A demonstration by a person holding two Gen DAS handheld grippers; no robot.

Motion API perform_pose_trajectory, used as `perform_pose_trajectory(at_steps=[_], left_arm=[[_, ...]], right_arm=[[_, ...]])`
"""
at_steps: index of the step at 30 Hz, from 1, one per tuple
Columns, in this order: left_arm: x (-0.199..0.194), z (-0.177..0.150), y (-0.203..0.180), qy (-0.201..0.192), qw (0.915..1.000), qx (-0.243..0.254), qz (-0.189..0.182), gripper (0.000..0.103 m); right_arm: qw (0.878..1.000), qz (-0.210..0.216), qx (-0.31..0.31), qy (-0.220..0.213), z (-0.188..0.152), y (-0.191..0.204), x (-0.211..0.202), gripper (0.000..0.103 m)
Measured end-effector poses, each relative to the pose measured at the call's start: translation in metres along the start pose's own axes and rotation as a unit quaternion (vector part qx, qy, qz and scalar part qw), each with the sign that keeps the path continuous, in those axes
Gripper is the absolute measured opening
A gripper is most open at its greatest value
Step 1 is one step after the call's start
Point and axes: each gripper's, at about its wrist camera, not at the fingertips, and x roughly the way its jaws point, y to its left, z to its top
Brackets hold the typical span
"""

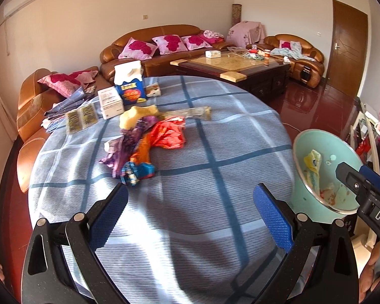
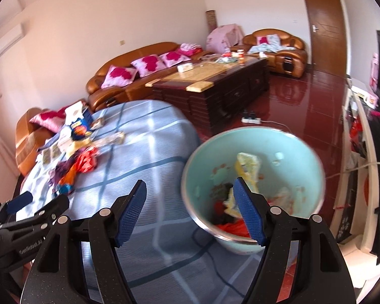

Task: Collect trash
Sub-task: 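Grasp the orange and blue wrapper with the right tool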

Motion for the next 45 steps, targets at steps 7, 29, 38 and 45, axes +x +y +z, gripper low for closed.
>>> perform_pose_trajectory(at_steps=[7, 29, 38, 45], left_arm=[[0.006, -0.002, 0.052, 0.0, 0.999, -0.033, 0.03, 0.097], [0.022, -0.021, 0.172, 0.023, 0.9873, -0.133, 0.085, 0.097], [0.031, -0.026, 0.22, 0.027, 0.9791, -0.166, 0.115, 0.096], [0.039, -0.024, 0.233, 0.03, 0.979, -0.166, 0.114, 0.096]], right_arm=[[0.999, 0.032, -0.018, 0.012, -0.002, 0.042, 0.01, 0.069], [0.988, 0.116, -0.072, 0.068, -0.015, 0.16, 0.059, 0.059], [0.983, 0.14, -0.07, 0.095, -0.014, 0.199, 0.097, 0.051], [0.979, 0.14, -0.061, 0.133, -0.008, 0.217, 0.136, 0.051]])
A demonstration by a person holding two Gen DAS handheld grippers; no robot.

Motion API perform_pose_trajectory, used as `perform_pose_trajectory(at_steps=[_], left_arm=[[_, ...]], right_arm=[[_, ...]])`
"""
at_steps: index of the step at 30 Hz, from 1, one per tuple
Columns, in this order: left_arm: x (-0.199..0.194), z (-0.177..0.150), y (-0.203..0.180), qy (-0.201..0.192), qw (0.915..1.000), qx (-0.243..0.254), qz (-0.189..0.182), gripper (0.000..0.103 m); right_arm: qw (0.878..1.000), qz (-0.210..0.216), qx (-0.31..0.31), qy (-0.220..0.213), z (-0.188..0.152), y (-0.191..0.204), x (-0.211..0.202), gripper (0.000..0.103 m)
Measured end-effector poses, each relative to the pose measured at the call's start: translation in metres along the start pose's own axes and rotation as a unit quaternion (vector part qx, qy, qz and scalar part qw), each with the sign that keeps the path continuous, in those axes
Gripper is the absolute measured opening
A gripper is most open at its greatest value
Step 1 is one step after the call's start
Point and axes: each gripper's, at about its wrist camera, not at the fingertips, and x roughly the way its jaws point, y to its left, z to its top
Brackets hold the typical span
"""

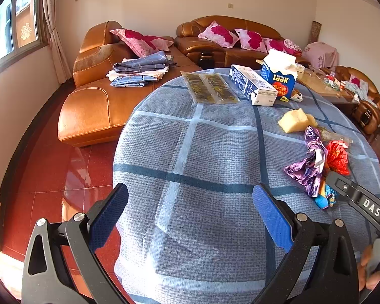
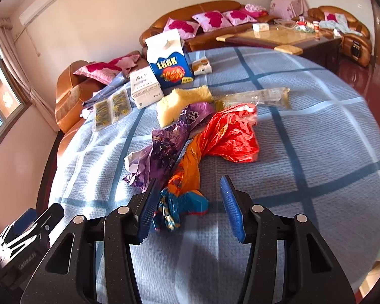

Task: Collect trash
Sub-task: 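Grasp the orange and blue wrapper with the right tool, then lift the orange wrapper with the right tool while the left tool grasps the purple wrapper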

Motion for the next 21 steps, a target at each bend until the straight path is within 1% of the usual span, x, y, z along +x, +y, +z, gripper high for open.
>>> perform_pose_trajectory(at_steps=[3, 4, 7, 10, 13, 16, 21], left_arm=[[0.005, 0.003, 0.001, 0.003, 1.0, -0.002, -0.001, 0.096], [0.006, 0.004, 0.0, 0.003, 1.0, -0.002, -0.002, 0.096], [0.008, 0.007, -0.006, 0.002, 1.0, 0.003, -0.008, 0.096], [0.007, 0.012, -0.017, -0.003, 0.9997, 0.013, -0.021, 0.096], [0.007, 0.018, -0.031, -0.007, 0.999, 0.022, -0.04, 0.096], [0.006, 0.024, -0.05, -0.012, 0.9978, 0.036, -0.055, 0.096], [0.012, 0.029, -0.09, -0.012, 0.994, 0.075, -0.079, 0.096]], right_arm=[[1.0, 0.01, 0.004, 0.017, 0.003, 0.0, 0.011, 0.046], [1.0, 0.015, 0.004, 0.019, 0.004, 0.0, 0.013, 0.039], [0.999, 0.025, -0.009, 0.021, 0.004, 0.004, 0.011, 0.028], [0.999, 0.03, -0.02, 0.021, 0.003, 0.005, 0.007, 0.022], [0.999, 0.03, -0.017, 0.017, 0.003, -0.002, -0.003, 0.019], [1.0, 0.021, -0.019, -0.001, 0.003, -0.014, -0.019, 0.018], [0.999, -0.011, -0.023, -0.025, 0.001, -0.036, -0.042, 0.018]])
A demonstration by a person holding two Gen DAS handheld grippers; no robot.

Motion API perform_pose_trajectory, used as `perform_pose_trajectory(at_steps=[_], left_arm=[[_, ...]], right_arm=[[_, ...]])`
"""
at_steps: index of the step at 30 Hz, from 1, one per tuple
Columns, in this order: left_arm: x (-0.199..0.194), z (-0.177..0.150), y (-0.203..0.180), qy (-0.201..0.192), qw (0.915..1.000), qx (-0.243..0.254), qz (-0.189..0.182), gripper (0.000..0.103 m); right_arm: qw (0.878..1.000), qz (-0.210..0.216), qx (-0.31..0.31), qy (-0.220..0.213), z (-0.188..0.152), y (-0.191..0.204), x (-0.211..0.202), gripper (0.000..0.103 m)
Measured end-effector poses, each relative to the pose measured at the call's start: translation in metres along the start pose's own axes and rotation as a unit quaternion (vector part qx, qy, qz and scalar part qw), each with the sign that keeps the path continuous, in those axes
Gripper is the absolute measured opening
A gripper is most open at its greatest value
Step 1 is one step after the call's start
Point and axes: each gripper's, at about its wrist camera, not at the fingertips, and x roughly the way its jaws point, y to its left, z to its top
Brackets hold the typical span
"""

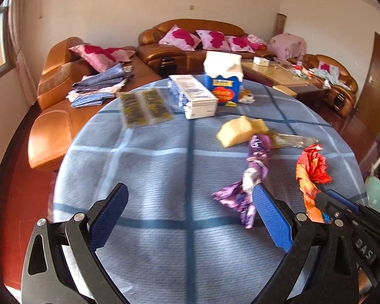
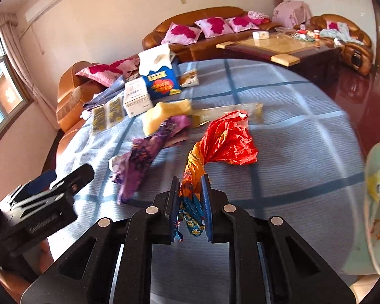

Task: Collect trash
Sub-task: 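Lift the orange wrapper with the right tool while the left tool grasps the purple wrapper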

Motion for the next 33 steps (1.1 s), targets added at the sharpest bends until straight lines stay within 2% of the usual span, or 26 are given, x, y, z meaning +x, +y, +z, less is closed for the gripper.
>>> perform_pose_trajectory(at_steps=[3, 5, 7, 10, 12, 15, 18, 22, 33], left_arm=[[0.015, 0.005, -0.019, 0.019, 0.9997, 0.013, -0.005, 0.089], [0.023, 0.007, -0.031, 0.027, 0.9993, 0.023, -0.014, 0.088], [0.03, 0.007, -0.041, 0.033, 0.9989, 0.032, -0.006, 0.085], [0.039, 0.007, -0.049, 0.041, 0.9985, 0.037, -0.004, 0.068], [0.044, 0.005, -0.052, 0.053, 0.998, 0.035, -0.009, 0.051], [0.046, -0.001, -0.055, 0.06, 0.9975, 0.034, -0.014, 0.039], [0.037, -0.003, -0.057, 0.049, 0.9981, 0.035, -0.013, 0.032], [0.027, -0.007, -0.058, 0.045, 0.9981, 0.04, -0.014, 0.03], [-0.015, -0.024, -0.066, 0.029, 0.9988, 0.02, -0.034, 0.03]], right_arm=[[1.0, -0.01, 0.0, 0.0, -0.004, -0.011, -0.006, 0.018], [1.0, -0.013, 0.0, 0.006, -0.009, -0.018, -0.008, 0.018], [1.0, -0.014, 0.002, 0.013, -0.014, -0.024, -0.009, 0.018], [1.0, -0.016, 0.007, 0.019, -0.019, -0.031, -0.008, 0.018], [1.0, -0.011, 0.009, 0.02, -0.019, -0.031, -0.006, 0.02], [1.0, -0.013, 0.0, 0.028, -0.02, -0.027, -0.001, 0.027], [1.0, -0.005, 0.006, 0.029, -0.022, -0.026, 0.001, 0.029], [1.0, -0.001, 0.002, 0.016, -0.025, -0.026, -0.009, 0.019], [1.0, 0.006, -0.002, -0.031, -0.031, -0.036, -0.063, 0.017]])
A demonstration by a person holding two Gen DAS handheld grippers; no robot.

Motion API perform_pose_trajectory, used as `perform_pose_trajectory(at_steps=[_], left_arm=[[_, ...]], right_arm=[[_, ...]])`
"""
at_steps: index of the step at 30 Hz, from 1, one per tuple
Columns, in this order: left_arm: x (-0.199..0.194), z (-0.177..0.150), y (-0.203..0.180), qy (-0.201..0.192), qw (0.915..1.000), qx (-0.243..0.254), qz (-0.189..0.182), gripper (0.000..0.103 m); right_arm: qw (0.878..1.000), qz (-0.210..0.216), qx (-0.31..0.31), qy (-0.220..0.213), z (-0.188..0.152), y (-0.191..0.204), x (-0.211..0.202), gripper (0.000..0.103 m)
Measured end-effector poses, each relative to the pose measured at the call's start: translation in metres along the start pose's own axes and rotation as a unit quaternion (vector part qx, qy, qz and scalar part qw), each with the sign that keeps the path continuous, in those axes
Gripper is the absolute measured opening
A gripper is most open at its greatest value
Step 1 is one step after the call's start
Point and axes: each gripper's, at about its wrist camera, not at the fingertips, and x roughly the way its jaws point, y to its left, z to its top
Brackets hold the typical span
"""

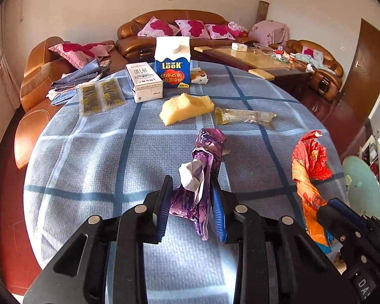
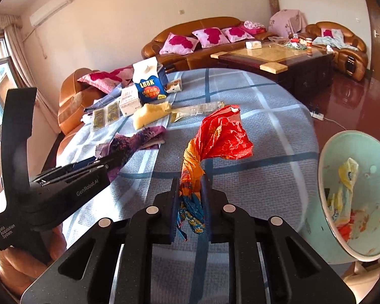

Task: Collect trash
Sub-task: 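Lift the orange wrapper with the right tool while the left tool grasps the purple wrapper, then open the left tool over the table while the right tool carries the orange wrapper toward the bucket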

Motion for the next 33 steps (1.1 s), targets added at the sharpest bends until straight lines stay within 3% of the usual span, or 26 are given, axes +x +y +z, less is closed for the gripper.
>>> perform_pose_trajectory(at_steps=[15, 33], left_arm=[[-0.052, -0.021, -0.025, -0.025, 0.9997, 0.006, 0.001, 0.03], [-0.073, -0.025, -0.089, -0.037, 0.9969, 0.058, -0.039, 0.03]], right_arm=[[0.999, -0.004, -0.014, -0.038, -0.01, -0.01, -0.055, 0.017], [0.995, -0.054, 0.019, -0.086, -0.007, -0.072, -0.107, 0.017]])
